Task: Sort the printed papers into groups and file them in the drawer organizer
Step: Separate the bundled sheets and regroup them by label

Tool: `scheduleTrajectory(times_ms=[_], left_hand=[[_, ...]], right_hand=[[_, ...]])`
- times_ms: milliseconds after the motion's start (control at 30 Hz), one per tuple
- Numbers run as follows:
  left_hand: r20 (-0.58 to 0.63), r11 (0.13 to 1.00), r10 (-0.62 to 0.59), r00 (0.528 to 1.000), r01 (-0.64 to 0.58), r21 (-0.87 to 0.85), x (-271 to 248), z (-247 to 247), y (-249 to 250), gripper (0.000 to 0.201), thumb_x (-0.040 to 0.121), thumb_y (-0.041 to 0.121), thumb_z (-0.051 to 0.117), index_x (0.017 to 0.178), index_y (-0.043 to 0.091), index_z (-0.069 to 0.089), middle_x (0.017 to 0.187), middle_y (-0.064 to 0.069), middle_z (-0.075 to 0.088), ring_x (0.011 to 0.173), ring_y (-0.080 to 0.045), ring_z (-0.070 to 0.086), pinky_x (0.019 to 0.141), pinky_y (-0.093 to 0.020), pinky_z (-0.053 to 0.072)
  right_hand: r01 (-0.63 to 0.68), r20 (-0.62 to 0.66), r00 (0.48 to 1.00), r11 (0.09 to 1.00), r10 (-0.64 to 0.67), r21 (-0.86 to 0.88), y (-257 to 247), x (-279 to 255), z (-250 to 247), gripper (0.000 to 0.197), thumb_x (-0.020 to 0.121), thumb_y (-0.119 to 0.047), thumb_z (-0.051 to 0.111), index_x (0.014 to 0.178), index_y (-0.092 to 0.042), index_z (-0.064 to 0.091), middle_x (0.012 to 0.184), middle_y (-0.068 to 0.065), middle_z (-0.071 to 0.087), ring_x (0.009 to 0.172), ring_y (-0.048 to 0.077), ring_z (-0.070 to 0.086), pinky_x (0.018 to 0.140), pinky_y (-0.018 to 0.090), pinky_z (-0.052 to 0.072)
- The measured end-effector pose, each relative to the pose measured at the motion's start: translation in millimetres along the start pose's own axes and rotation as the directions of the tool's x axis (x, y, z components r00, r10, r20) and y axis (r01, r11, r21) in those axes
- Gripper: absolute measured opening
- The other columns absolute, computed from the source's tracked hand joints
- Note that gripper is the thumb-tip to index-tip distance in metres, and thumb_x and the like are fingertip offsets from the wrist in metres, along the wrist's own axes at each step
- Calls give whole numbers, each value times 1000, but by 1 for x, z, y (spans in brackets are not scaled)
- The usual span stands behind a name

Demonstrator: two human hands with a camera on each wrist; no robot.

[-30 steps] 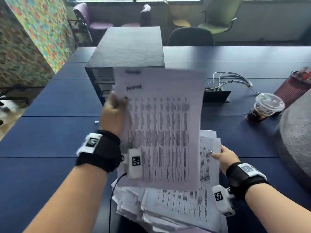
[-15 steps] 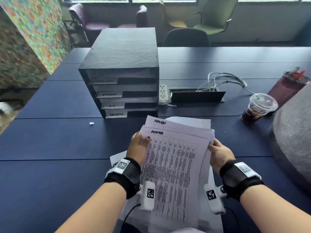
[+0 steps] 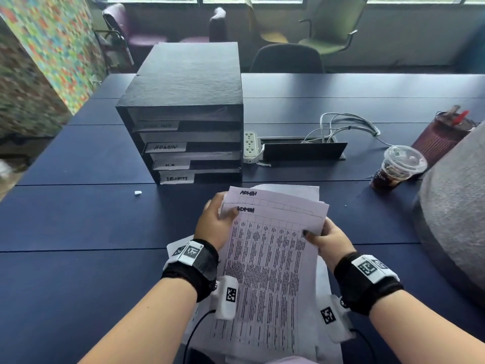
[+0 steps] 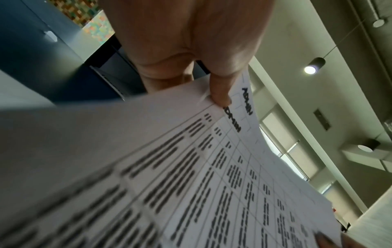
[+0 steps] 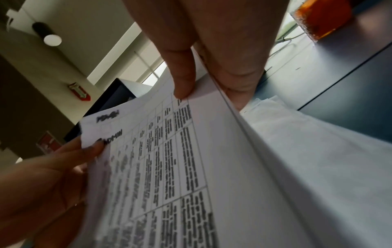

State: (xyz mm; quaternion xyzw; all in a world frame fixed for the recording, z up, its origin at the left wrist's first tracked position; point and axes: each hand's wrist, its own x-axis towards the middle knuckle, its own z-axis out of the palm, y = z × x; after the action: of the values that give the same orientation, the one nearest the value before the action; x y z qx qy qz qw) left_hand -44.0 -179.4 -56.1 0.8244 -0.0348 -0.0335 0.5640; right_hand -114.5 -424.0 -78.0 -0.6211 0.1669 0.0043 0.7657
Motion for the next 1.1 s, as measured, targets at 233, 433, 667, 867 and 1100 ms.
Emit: scheduleTrajectory(times_ms=[233, 433, 667, 867, 1100], left_hand=[[-143, 982, 57, 988, -81, -171, 0, -9, 17, 14, 90, 25, 63, 76, 24, 65, 82, 14, 64, 79, -4, 58, 79, -28, 47], [-301, 911, 118, 946, -223, -348, 15, -28, 45, 24, 89, 26, 64, 76, 10, 51, 73, 0, 57, 69, -12, 51, 69, -31, 46], [-401, 767, -136, 906, -160, -621, 29, -49, 47, 16, 94, 8, 55, 85, 21, 56, 72, 11, 68, 63, -3, 63, 58, -22, 53], [-270, 860, -101, 957, -53, -507, 21, -65, 31, 28, 75, -10, 69, 79, 16, 60, 73, 10, 69, 64, 0, 62, 63, -15, 51], [-114, 987, -149, 982, 141, -73, 3, -69, 7, 26, 73, 0, 76, 91, 17, 67, 84, 3, 69, 71, -9, 60, 63, -14, 48]], right_hand=[[-19, 39, 999, 998, 17, 52, -6, 0, 2, 85, 40, -41, 92, 112, -8, 59, 100, 7, 72, 87, 20, 69, 68, 31, 56], [-59, 71, 995, 987, 71, -152, 4, -8, 1, 55, 47, -38, 91, 91, -14, 68, 88, 0, 73, 82, 15, 67, 71, 20, 55], [-7, -59, 998, 974, -7, -228, 4, -9, -24, 29, 57, -3, 85, 81, -6, 70, 76, 5, 69, 66, 16, 62, 65, 23, 54], [204, -259, 939, 973, -226, -111, -54, 0, -38, 19, 70, 0, 74, 85, -11, 70, 66, -9, 69, 62, 6, 59, 62, 16, 47], [369, -168, 918, 929, -358, 37, -106, 2, -18, 33, 46, -21, 81, 78, -13, 75, 80, -3, 74, 73, 11, 67, 77, 22, 55]])
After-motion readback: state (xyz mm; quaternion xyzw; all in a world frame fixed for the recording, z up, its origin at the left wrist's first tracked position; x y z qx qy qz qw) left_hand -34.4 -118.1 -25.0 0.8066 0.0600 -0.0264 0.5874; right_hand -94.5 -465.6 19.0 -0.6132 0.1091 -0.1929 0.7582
